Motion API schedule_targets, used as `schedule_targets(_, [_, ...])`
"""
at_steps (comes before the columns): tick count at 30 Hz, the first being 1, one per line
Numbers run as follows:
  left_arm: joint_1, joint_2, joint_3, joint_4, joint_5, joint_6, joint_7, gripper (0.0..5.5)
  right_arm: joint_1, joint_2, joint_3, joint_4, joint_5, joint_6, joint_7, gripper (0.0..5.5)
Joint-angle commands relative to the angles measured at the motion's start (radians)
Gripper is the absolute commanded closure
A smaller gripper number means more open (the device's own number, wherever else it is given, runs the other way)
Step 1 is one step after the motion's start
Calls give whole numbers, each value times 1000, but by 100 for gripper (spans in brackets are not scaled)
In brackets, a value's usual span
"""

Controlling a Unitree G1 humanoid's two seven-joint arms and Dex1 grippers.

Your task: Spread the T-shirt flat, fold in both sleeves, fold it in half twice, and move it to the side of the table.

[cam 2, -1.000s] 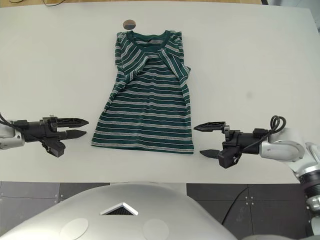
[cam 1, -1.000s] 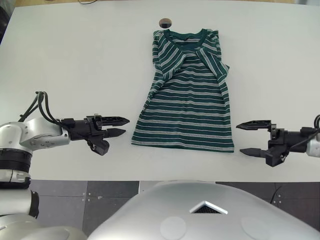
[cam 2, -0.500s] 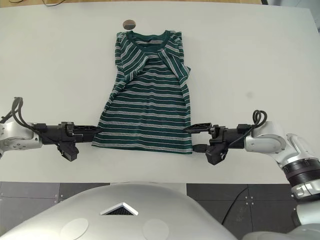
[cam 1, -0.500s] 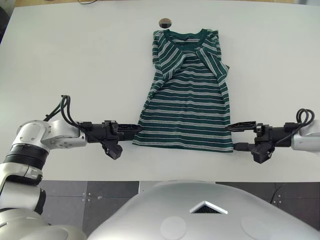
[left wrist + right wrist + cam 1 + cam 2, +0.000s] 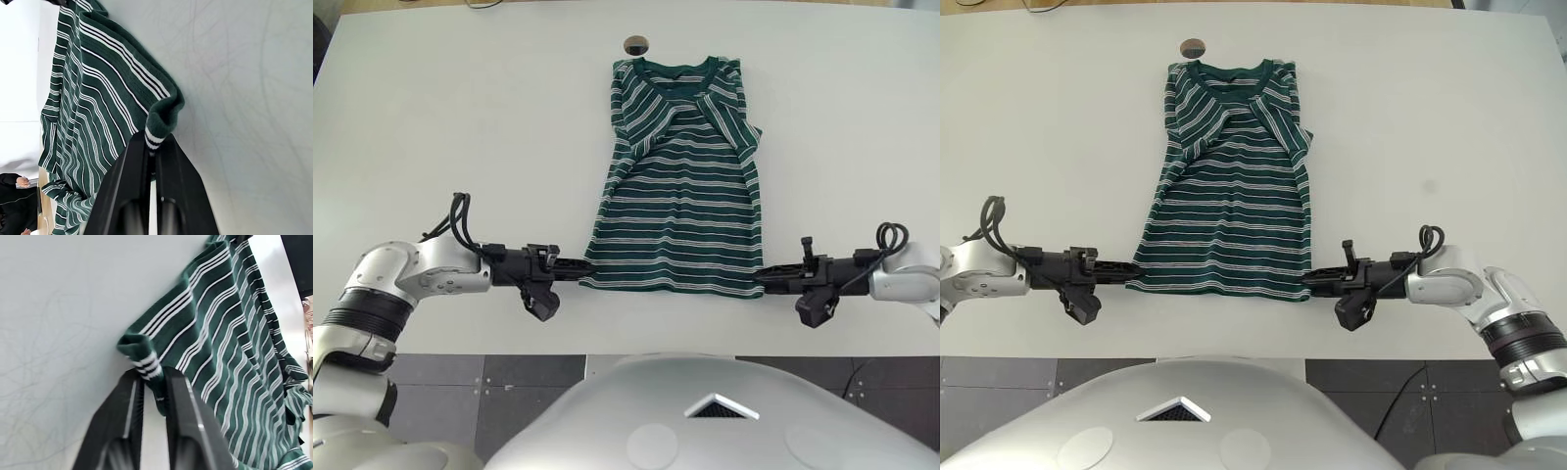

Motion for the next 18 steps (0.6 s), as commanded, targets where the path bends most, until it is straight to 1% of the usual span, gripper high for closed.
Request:
schedule_targets(1, [75,-11,-20,-34,3,53,-44,540,25,-9,49,-2,57,100,107,539])
schedule_targets(3, [99,-13,-15,-62,-20,79,-56,540,28,-13,51,-18,105,131,136,539])
schedule_targets(6, [83,-9,-16,-37,-49,79,-72,540,36,-16,50,-36,153,167,174,539])
schedule_targets(8, [108,5,-38,-71,-209,147,-140,540,64,-40,46,-108,293,274,233,539])
schedule_targets(9, [131,23,-54,-121,-323,230,-209,540,82,-65,38,-171,389,364,273,539])
schedule_targets(11, [179,99,-84,-353,-639,561,-409,540,123,-152,6,-349,669,621,373,539])
schedule_targets(12, [182,119,-94,-437,-788,704,-494,540,138,-191,-17,-427,798,736,409,539])
schedule_targets(13, [182,178,-94,-549,-964,838,-583,540,154,-227,-46,-490,931,831,447,539])
schedule_targets(14, [189,239,-85,-628,-1082,923,-655,540,169,-258,-72,-534,1030,898,482,539])
schedule_targets(15, [212,316,-74,-673,-1126,908,-727,540,188,-283,-100,-563,1102,939,510,539])
schedule_targets(16, [233,367,-58,-703,-1146,894,-780,540,207,-299,-129,-583,1155,968,532,539])
schedule_targets(18, [262,409,-16,-758,-1244,920,-846,540,266,-325,-198,-619,1230,1007,571,539])
